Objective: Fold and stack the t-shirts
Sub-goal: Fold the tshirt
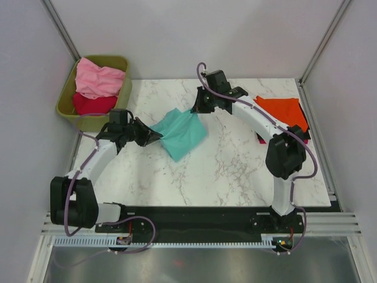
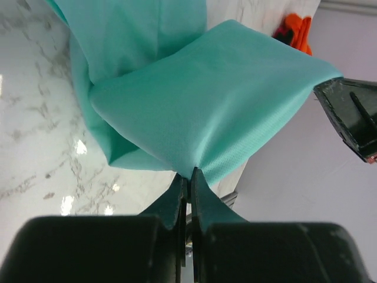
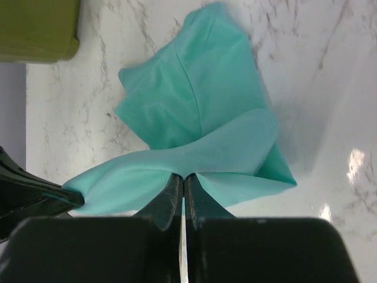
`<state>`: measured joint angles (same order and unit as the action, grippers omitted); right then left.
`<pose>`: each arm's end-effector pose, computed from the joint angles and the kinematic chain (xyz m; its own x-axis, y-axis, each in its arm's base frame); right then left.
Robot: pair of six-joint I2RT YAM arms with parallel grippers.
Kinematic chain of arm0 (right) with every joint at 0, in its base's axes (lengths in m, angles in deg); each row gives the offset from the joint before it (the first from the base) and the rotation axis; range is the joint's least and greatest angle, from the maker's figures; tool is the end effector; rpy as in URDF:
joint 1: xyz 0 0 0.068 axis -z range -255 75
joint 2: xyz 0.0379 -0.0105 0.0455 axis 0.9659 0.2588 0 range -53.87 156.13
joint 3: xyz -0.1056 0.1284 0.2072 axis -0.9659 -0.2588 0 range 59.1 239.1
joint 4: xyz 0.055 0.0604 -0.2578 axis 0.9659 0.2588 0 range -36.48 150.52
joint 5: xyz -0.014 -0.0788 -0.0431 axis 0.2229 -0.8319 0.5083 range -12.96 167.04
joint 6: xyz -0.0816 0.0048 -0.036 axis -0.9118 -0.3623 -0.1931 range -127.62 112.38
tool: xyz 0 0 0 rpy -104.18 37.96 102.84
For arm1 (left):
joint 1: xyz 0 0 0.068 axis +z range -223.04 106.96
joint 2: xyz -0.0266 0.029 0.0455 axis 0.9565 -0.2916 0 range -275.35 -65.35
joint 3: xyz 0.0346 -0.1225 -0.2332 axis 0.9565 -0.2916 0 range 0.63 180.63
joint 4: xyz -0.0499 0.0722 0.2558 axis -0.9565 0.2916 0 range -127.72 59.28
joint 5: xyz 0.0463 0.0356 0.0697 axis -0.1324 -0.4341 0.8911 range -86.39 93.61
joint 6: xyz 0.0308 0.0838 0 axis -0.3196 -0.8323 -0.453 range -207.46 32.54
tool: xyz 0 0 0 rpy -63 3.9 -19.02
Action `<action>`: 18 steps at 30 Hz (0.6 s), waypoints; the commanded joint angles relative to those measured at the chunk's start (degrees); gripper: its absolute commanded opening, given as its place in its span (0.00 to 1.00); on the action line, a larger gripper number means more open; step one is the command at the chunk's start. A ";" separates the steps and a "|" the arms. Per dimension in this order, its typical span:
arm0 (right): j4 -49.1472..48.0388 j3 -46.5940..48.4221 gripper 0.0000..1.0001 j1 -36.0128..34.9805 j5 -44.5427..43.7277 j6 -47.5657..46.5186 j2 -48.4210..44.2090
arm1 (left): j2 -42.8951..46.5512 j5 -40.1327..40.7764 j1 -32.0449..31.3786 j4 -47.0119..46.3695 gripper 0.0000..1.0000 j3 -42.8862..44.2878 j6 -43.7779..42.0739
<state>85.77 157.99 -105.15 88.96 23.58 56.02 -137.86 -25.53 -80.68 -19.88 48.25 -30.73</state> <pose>0.4061 0.2549 0.2611 -0.8287 0.1048 -0.5497 -0.2247 0.8373 0.4984 0.2967 -0.0789 0.2082 -0.7624 -0.6346 -0.1266 -0.3043 0.5242 -0.7954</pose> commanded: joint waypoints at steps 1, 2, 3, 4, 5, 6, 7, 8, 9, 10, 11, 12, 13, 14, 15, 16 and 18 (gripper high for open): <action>-3.41 9.54 0.02 1.23 2.22 -2.11 7.16 | -7.87 -1.70 3.24 -0.35 0.03 5.46 -2.59; -4.29 14.18 0.03 1.58 4.32 -2.37 11.71 | -10.00 -2.49 4.55 -1.05 0.03 7.56 -2.59; -4.91 16.75 0.06 1.76 4.95 -2.29 14.10 | -12.11 -2.93 5.35 -1.58 0.05 8.71 -2.59; -5.18 19.38 0.34 1.94 4.60 -2.20 16.30 | -17.35 -3.72 6.22 -2.20 0.21 9.94 -2.42; -6.05 23.93 0.48 2.37 3.64 -1.24 20.33 | -19.75 -4.86 7.45 -2.98 0.46 11.35 -2.07; -7.10 25.55 0.60 2.64 3.55 -0.97 22.11 | -22.73 -4.52 7.55 -2.91 0.71 14.93 -1.71; -7.98 26.87 0.98 2.82 3.20 -0.88 23.52 | -25.29 -4.60 7.55 -1.69 0.86 17.40 -1.88; -9.38 28.62 0.98 3.08 3.19 -0.97 24.58 | -29.92 -4.60 7.46 0.33 0.87 20.03 -3.10; -9.83 29.16 0.98 3.08 4.15 -2.10 26.07 | -31.27 -3.82 7.46 2.17 0.89 23.45 -3.29; -9.92 29.60 0.98 3.17 4.16 -2.63 26.34 | -31.90 -3.55 7.55 2.02 0.90 24.01 -3.29; -9.93 28.30 0.98 3.08 3.99 -3.33 26.08 | -31.73 -2.16 7.55 2.02 0.91 24.19 -3.21; -10.27 27.07 0.98 3.17 2.51 -5.34 24.78 | -31.47 -1.36 7.46 2.02 0.91 24.45 -3.73; -10.89 23.84 0.98 3.17 1.36 -6.32 23.98 | -31.03 -0.74 7.55 2.02 0.97 24.37 -4.60; -11.07 22.32 0.97 3.17 -0.39 -7.46 22.67 | -30.33 -0.13 7.55 2.10 0.97 24.11 -4.96; -11.16 21.09 0.96 3.26 -2.15 -9.47 22.31 | -29.97 -0.03 7.55 2.02 0.97 23.76 -5.40; -11.07 20.30 0.94 3.26 -2.51 -10.36 22.30 | -29.97 -0.03 7.46 2.02 0.97 23.49 -6.18; -10.63 18.36 0.91 3.17 -2.61 -11.33 23.00 | -29.62 -0.04 7.20 2.02 0.97 22.70 -6.54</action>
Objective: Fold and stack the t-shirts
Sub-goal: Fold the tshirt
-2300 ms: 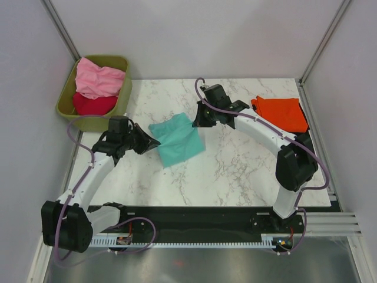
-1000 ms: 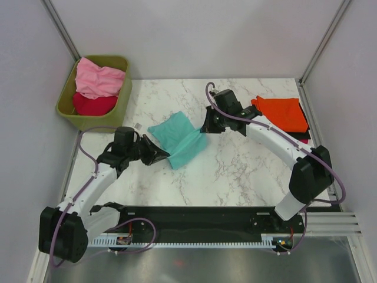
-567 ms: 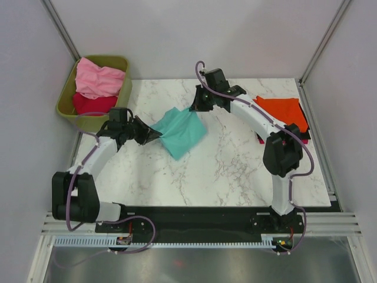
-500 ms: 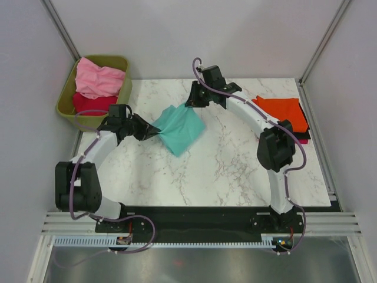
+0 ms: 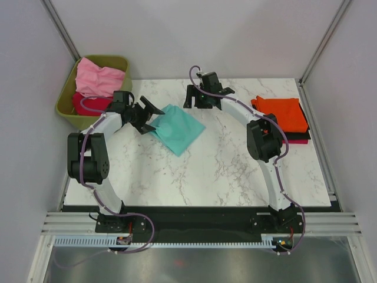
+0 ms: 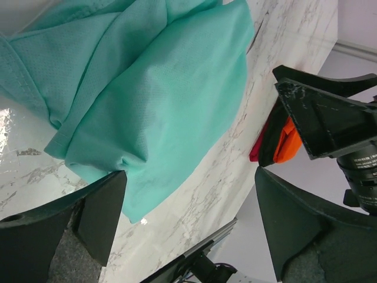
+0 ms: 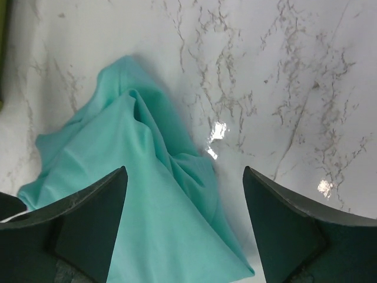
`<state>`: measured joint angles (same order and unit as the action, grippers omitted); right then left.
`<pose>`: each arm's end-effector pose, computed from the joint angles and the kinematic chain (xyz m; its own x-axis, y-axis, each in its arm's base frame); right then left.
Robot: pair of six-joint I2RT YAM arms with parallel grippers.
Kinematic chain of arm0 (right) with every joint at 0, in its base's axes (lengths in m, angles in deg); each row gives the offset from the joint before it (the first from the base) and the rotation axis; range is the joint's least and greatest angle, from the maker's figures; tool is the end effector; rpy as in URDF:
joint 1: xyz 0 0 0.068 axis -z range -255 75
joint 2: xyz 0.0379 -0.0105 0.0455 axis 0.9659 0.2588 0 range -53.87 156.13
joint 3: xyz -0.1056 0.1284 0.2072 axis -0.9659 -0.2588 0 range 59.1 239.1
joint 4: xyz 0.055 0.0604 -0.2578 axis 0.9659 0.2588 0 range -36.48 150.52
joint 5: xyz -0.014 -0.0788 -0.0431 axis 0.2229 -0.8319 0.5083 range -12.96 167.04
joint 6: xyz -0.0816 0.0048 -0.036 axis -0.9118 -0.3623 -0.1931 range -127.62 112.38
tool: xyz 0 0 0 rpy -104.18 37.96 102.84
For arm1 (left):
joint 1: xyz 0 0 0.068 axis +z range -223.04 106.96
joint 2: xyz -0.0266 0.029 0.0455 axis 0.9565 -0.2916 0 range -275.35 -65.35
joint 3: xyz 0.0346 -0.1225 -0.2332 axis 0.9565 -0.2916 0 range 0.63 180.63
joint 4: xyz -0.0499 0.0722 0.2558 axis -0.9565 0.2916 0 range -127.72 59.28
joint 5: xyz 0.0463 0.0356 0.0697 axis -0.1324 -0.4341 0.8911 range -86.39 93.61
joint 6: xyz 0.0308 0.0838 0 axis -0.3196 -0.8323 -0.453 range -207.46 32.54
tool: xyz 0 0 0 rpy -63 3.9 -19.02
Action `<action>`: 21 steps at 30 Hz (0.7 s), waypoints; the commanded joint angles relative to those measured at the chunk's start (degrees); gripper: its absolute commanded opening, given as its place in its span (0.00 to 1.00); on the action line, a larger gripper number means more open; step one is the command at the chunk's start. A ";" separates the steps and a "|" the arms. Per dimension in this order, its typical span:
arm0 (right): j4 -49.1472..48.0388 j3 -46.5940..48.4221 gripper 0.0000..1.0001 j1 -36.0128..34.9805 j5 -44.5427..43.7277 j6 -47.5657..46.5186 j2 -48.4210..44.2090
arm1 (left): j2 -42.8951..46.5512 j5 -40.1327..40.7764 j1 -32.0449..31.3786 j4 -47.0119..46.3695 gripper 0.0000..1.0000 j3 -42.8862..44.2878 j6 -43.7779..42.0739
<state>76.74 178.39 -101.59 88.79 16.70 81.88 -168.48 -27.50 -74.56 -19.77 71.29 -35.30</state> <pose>0.5130 0.2749 0.1811 -0.7585 0.0713 -0.6478 -0.2919 0.8516 0.4355 0.4147 -0.0522 0.1678 -0.7504 -0.6566 -0.0763 -0.3928 0.5358 -0.7474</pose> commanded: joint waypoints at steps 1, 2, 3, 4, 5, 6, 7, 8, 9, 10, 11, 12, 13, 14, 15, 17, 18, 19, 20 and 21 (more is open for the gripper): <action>-1.51 -3.43 0.86 -0.31 -1.74 -4.71 -2.50 | 1.00 1.93 0.99 1.91 0.96 -0.51 -2.59; -1.51 -4.31 0.84 -0.39 -1.38 -4.37 -2.41 | 1.00 2.11 0.47 1.99 0.96 -1.04 -2.85; -1.60 -5.28 0.83 -0.31 -0.33 -4.10 -2.33 | 1.00 2.02 0.03 1.91 0.95 -1.04 -3.46; -1.86 -7.29 0.81 -0.57 0.81 -3.93 -2.41 | 1.00 1.93 -0.85 1.91 0.94 -1.04 -4.17; -1.95 -8.36 0.80 -0.66 1.17 -3.93 -2.50 | 1.26 1.93 -1.20 1.91 0.94 -1.57 -4.26; -2.13 -9.50 0.78 -0.83 1.35 -4.01 -2.76 | 1.96 1.85 -1.64 1.99 0.94 -1.83 -4.35; -2.39 -11.95 0.77 -0.92 1.43 -4.27 -3.03 | 2.58 2.02 -2.60 1.91 0.93 -2.10 -4.52; -2.57 -13.19 0.75 -1.09 1.61 -4.54 -3.72 | 3.11 2.46 -3.13 2.08 0.93 -2.62 -4.70; -2.92 -14.59 0.71 -1.18 1.96 -4.71 -4.34 | 3.98 2.72 -3.57 2.00 0.93 -2.97 -4.79; -4.23 -18.17 0.68 -1.10 2.05 -4.54 -4.96 | 5.73 2.99 -4.45 2.08 0.93 -3.32 -4.96; -5.11 -20.21 0.63 -1.10 2.31 -4.02 -6.79 | 6.71 3.77 -4.98 2.08 0.93 -3.94 -5.23; -7.03 -22.23 0.51 -1.10 2.40 -3.67 -7.68 | 7.59 4.30 -5.59 2.43 0.93 -4.12 -5.49; -8.01 -26.43 0.44 -1.10 2.40 -3.23 -8.90 | 9.16 5.00 -6.73 2.96 0.93 -4.21 -5.93; -9.06 -28.73 0.38 -1.01 2.49 -2.79 -11.27 | 9.96 6.31 -7.26 3.57 0.93 -4.38 -6.02; -11.33 -33.28 0.28 -1.10 3.01 -1.74 -14.16 | 11.36 7.46 -8.40 4.10 0.93 -4.73 -6.19; -13.89 -38.49 0.20 -1.10 3.19 -0.33 -17.41 | 12.51 8.17 -9.55 4.46 0.93 -5.17 -6.63; -16.08 -41.12 0.17 -1.10 3.11 1.07 -19.09 | 12.95 8.52 -10.08 4.98 0.93 -5.26 -6.81; -16.80 -45.76 0.16 -1.18 2.93 2.04 -22.42 | 13.39 9.22 -11.21 5.07 0.93 -5.70 -7.07; -17.42 -48.24 0.16 -1.10 2.76 2.92 -24.10 | 14.09 9.40 -11.75 5.25 0.93 -6.05 -7.25; -18.73 -50.62 0.17 -1.18 2.41 4.76 -25.86 | 14.45 9.58 -12.36 5.16 0.93 -6.31 -7.60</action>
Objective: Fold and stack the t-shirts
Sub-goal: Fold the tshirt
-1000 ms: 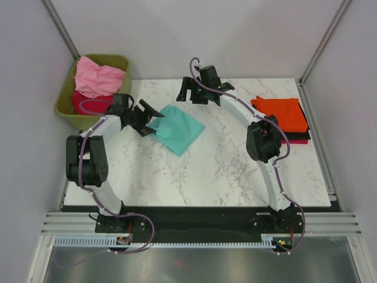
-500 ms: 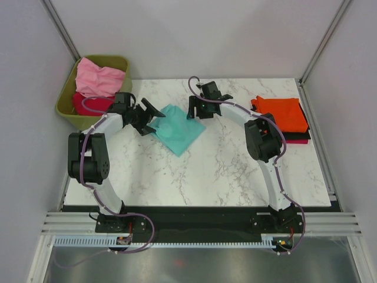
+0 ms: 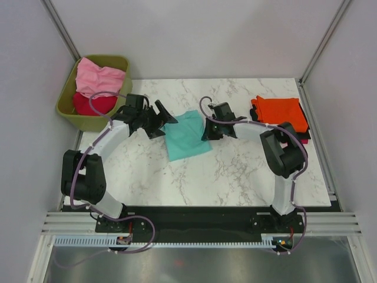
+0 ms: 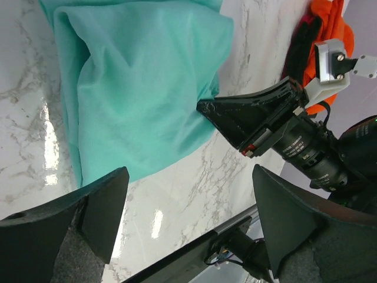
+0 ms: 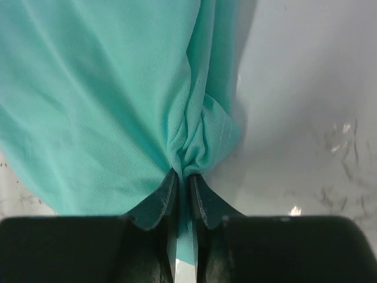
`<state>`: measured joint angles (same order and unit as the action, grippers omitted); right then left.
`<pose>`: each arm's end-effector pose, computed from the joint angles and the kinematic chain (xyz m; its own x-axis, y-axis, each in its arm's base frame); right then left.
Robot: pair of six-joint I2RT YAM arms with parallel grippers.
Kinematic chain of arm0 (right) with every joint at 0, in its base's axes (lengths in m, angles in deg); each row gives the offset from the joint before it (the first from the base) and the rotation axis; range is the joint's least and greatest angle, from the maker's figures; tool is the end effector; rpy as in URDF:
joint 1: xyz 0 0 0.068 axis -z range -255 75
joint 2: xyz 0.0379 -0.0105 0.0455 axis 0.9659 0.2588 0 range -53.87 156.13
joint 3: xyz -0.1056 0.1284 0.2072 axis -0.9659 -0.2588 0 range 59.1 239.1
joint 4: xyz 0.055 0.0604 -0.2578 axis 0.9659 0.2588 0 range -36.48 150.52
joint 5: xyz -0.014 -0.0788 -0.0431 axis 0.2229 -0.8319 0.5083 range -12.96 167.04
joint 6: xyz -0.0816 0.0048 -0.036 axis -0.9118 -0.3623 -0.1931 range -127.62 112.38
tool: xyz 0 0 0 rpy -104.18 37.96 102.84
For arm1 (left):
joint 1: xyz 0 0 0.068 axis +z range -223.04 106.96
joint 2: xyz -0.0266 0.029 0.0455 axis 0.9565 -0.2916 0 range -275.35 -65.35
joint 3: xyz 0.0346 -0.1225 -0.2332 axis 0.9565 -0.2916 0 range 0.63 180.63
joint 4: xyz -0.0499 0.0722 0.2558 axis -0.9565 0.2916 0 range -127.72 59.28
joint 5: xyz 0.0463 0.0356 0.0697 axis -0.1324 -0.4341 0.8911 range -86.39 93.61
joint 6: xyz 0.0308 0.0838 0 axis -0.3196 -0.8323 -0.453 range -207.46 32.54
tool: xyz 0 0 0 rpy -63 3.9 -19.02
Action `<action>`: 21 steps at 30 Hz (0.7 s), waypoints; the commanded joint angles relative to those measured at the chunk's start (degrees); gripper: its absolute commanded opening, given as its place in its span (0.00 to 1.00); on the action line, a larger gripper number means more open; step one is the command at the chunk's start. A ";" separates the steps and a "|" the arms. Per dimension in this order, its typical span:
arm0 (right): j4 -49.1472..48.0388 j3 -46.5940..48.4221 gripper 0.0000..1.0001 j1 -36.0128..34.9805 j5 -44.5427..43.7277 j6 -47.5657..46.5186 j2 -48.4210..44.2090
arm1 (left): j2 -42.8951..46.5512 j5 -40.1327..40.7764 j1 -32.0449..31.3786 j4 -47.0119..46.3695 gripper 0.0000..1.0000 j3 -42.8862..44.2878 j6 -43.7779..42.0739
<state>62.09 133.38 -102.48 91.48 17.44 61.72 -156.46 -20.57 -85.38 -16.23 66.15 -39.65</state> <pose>0.3980 0.2294 0.1065 -0.8642 0.0129 -0.5030 -0.2465 0.8605 0.4457 0.3646 -0.1132 0.2068 -0.8268 -0.5111 -0.2350 -0.2163 0.6744 -0.7060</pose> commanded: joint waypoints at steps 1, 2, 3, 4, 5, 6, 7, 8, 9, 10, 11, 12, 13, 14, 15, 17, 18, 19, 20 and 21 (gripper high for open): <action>-4.53 -10.25 0.19 -0.55 -0.81 4.90 -9.21 | 2.69 2.74 -2.42 1.71 0.93 -1.70 -3.43; -4.97 -12.47 0.23 -0.64 -1.25 5.61 -10.90 | 2.95 2.91 -2.86 1.62 0.93 -1.97 -3.78; -5.93 -14.58 0.41 -0.81 -1.25 5.96 -12.57 | 3.13 2.92 -3.30 1.71 0.93 -2.15 -4.65; -6.03 -17.91 0.53 -0.90 -1.77 6.14 -14.15 | 3.13 3.18 -3.83 1.62 0.93 -2.32 -5.01; -6.12 -19.33 0.61 -0.90 -2.82 6.06 -17.21 | 3.13 3.44 -4.09 1.62 0.92 -2.76 -5.44; -6.12 -21.09 0.69 -0.82 -3.88 5.97 -18.72 | 3.13 3.96 -4.27 1.71 0.92 -2.94 -6.06; -6.03 -21.63 0.70 -0.90 -6.33 5.44 -21.26 | 3.13 4.84 -4.62 1.10 0.90 -3.46 -6.50; -5.94 -21.81 0.70 -0.90 -7.66 5.27 -22.07 | 3.05 5.20 -4.62 0.48 0.88 -3.73 -6.76; -5.94 -21.55 0.70 -0.73 -8.54 5.09 -22.94 | 2.87 5.46 -4.62 -0.39 0.81 -4.08 -7.20; -5.94 -21.20 0.69 -0.90 -10.11 4.48 -23.56 | 2.78 5.99 -4.62 -2.14 0.77 -4.78 -7.29; -5.94 -20.67 0.65 -0.82 -10.74 4.30 -23.57 | 2.78 6.08 -4.71 -3.20 0.74 -5.22 -7.47; -5.86 -19.19 0.62 -0.82 -11.44 4.04 -23.22 | 2.95 6.25 -4.71 -4.43 0.70 -5.57 -7.56; -5.85 -18.30 0.58 -0.82 -11.88 3.68 -22.17 | 3.04 6.69 -4.71 -5.92 0.69 -6.36 -7.65; -5.68 -17.42 0.53 -0.73 -13.02 2.81 -21.47 | 3.04 7.30 -4.71 -7.94 0.69 -6.63 -7.73; -5.50 -15.59 0.52 -0.81 -13.73 2.45 -20.59 | 3.22 8.27 -4.71 -8.92 0.68 -6.80 -7.82; -5.42 -13.73 0.49 -0.73 -14.08 1.32 -17.69 | 3.40 10.56 -4.80 -13.03 0.66 -8.12 -7.91; -5.33 -11.64 0.49 -0.81 -14.08 1.05 -16.64 | 3.31 11.00 -4.80 -14.89 0.66 -8.82 -7.56; -5.33 -10.74 0.48 -0.73 -14.08 0.70 -14.71 | 2.96 11.61 -4.80 -16.47 0.66 -10.13 -7.38; -5.33 -9.87 0.50 -0.81 -14.08 0.61 -13.91 | 2.52 12.05 -4.80 -18.14 0.66 -10.67 -7.30; -5.33 -8.38 0.51 -0.82 -15.48 0.34 -12.42 | 2.08 12.75 -4.80 -20.59 0.67 -11.19 -7.29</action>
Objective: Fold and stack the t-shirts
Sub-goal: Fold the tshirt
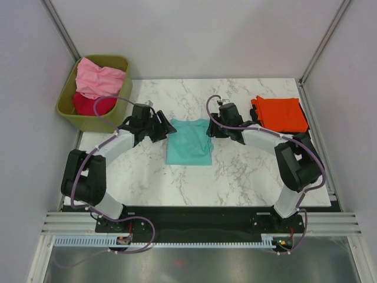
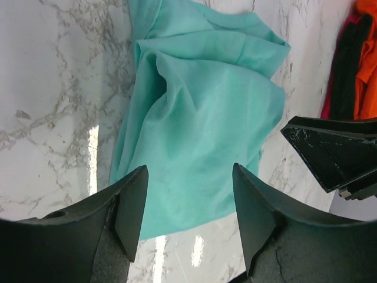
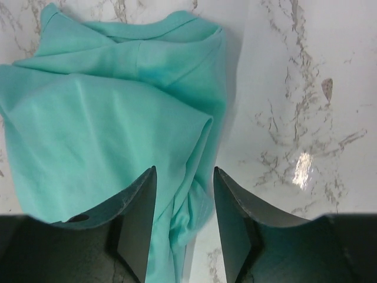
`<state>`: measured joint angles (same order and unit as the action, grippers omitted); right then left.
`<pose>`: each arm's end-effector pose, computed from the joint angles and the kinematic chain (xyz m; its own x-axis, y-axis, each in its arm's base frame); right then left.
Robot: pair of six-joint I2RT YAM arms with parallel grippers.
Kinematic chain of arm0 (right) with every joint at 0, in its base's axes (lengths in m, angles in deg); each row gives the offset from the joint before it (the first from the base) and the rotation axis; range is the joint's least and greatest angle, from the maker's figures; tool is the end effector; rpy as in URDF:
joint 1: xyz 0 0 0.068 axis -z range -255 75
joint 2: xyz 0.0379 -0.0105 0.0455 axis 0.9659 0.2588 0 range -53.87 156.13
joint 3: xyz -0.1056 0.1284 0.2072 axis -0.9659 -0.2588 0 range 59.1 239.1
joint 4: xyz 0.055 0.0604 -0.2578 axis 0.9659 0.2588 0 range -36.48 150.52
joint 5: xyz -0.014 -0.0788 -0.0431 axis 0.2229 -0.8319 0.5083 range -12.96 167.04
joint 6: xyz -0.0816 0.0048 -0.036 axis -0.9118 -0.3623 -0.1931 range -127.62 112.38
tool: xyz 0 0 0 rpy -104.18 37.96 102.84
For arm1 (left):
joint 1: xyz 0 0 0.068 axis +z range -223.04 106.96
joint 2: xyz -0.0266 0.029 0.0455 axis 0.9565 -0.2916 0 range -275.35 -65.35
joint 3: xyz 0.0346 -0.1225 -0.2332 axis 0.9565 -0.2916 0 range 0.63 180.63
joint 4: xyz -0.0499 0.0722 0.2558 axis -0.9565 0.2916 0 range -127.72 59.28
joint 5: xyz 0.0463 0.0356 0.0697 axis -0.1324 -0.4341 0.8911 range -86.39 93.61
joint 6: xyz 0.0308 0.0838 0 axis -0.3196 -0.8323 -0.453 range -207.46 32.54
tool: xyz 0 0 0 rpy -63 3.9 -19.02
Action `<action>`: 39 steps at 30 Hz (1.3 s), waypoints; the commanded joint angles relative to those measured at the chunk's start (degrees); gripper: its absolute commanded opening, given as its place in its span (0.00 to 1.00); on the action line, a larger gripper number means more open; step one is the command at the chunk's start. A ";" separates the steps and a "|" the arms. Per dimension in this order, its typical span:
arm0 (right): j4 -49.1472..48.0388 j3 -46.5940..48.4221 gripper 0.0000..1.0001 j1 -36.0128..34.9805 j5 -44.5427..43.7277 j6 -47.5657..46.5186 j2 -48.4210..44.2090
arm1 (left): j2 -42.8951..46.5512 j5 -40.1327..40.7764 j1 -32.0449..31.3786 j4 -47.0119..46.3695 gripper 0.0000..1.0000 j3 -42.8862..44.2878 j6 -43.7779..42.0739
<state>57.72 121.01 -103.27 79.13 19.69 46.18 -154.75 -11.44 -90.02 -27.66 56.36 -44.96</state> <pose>0.3645 0.1993 0.1528 -0.7551 0.1146 -0.6455 -0.1695 0.9170 0.3610 0.3493 -0.1283 0.1746 -0.7992 -0.4382 -0.4114 -0.1066 0.7769 -0.6205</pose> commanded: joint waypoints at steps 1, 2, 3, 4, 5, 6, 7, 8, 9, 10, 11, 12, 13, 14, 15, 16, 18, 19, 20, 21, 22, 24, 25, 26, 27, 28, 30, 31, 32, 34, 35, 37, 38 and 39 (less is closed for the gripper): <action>-0.96 4.79 0.52 -0.03 -3.32 -2.08 3.83 | -1.02 3.97 -0.17 -9.88 0.67 -1.49 -2.16; -0.35 5.58 0.53 -0.03 -3.49 -2.00 4.71 | -1.64 4.15 -0.17 -11.37 0.66 -1.41 -3.03; 0.44 7.50 0.53 -0.03 -4.80 -2.17 6.46 | -2.43 4.59 -0.17 -12.43 0.66 -0.89 -3.47; 0.97 8.48 0.53 0.06 -5.25 -2.26 7.26 | -4.09 4.94 -0.17 -12.70 0.66 -0.53 -3.83; 1.50 9.10 0.52 0.06 -5.25 -2.26 7.96 | -4.72 5.03 -0.17 -13.22 0.65 -0.53 -4.18; 1.51 9.98 0.51 0.23 -5.25 -2.17 9.01 | -5.60 4.25 -0.08 -15.23 0.63 -0.53 -4.35; 1.51 10.33 0.45 0.32 -4.99 -2.17 9.20 | -6.30 4.15 -0.08 -15.77 0.62 -0.44 -4.62; 1.24 10.68 0.43 0.24 -4.73 -2.17 9.37 | -7.35 4.15 -0.08 -16.13 0.59 -0.27 -4.71; 1.15 10.95 0.40 0.32 -4.55 -2.17 9.55 | -7.80 4.24 -0.08 -16.48 0.58 0.26 -4.88; 1.15 11.39 0.35 0.32 -4.37 -2.26 9.72 | -8.24 4.32 -0.08 -16.31 0.56 0.78 -5.14; 1.24 12.35 0.31 0.24 -4.29 -2.26 9.81 | -9.28 4.33 0.10 -16.04 0.52 1.31 -5.32; 1.42 12.88 0.27 0.41 -4.02 -2.26 10.51 | -9.73 3.72 0.27 -15.95 0.49 2.19 -5.32; 1.59 13.41 0.15 0.50 -2.80 -2.17 10.95 | -10.43 3.36 0.36 -15.95 0.46 2.54 -5.32; 1.68 14.02 0.07 0.59 -2.27 -2.00 11.30 | -11.39 3.01 0.53 -16.04 0.40 2.90 -5.32; 1.59 14.29 0.00 0.59 -2.18 -1.74 11.74 | -12.01 2.57 0.71 -16.04 0.36 3.42 -5.32; 1.59 14.20 0.00 0.50 -0.70 -1.56 11.83 | -12.45 2.39 0.80 -15.95 0.30 3.60 -5.24; 0.19 12.89 0.00 0.59 0.46 -0.68 10.79 | -12.90 1.70 1.24 -16.13 0.10 3.86 -4.89; -0.25 12.36 0.00 0.59 0.46 -0.51 10.26 | -12.90 1.43 1.41 -16.30 0.03 3.87 -4.62; -0.95 11.40 0.00 0.59 0.37 -0.33 9.64 | -12.55 1.25 1.50 -16.31 0.02 3.87 -4.27; -1.22 10.96 0.00 0.59 0.29 -0.15 8.51 | -12.29 1.08 1.59 -16.22 0.02 3.87 -4.18; -1.48 10.60 0.00 0.59 0.20 -0.24 7.97 | -11.59 0.99 1.59 -16.22 0.02 3.69 -4.09; -1.92 9.73 0.00 0.67 0.89 0.11 6.48 | -10.53 0.46 1.59 -16.22 0.02 3.17 -3.74; -2.10 9.55 0.00 0.59 1.34 0.20 6.04 | -9.48 0.28 1.59 -16.30 0.02 2.90 -3.74; -2.36 9.28 0.00 0.59 1.51 0.37 5.69 | -9.04 0.20 1.59 -16.22 0.02 2.64 -3.65; -2.45 8.93 0.00 0.59 1.60 0.55 5.07 | -8.60 0.28 1.59 -16.13 0.02 2.03 -3.65; -2.71 8.76 0.00 0.50 1.69 0.64 4.81 | -8.16 0.28 1.59 -16.13 0.02 1.85 -3.65; -2.71 8.23 0.00 0.50 2.30 1.25 4.02 | -7.28 0.37 1.59 -15.26 0.02 1.41 -3.48; -2.97 8.05 0.00 0.50 2.74 1.25 3.66 | -7.01 0.37 1.59 -14.99 0.02 1.32 -3.39; -3.15 7.70 0.00 0.50 3.01 1.34 3.49 | -6.14 0.20 1.59 -14.99 0.02 1.06 -3.39; -3.33 7.26 0.00 0.32 3.27 1.52 2.35 | -5.08 -0.07 1.59 -14.55 0.02 0.18 -3.22; -3.33 6.83 0.00 0.15 3.36 1.60 1.65 | -4.03 -0.07 1.50 -14.55 0.02 -0.61 -3.13; -3.33 6.65 0.00 -0.12 3.36 1.60 1.03 | -2.97 -0.16 1.59 -14.55 0.02 -1.14 -3.13; -3.33 6.47 0.00 -0.20 3.36 1.52 0.76 | -2.71 -0.24 1.50 -14.55 0.02 -1.23 -3.04; -3.42 6.47 0.00 -0.20 3.27 1.52 0.24 | -2.53 -0.51 1.50 -14.55 0.02 -1.23 -2.95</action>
<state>56.72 128.09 -103.03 81.56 20.67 49.72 -160.13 -10.50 -88.55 -40.84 55.55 -48.11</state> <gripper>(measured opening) 0.007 0.026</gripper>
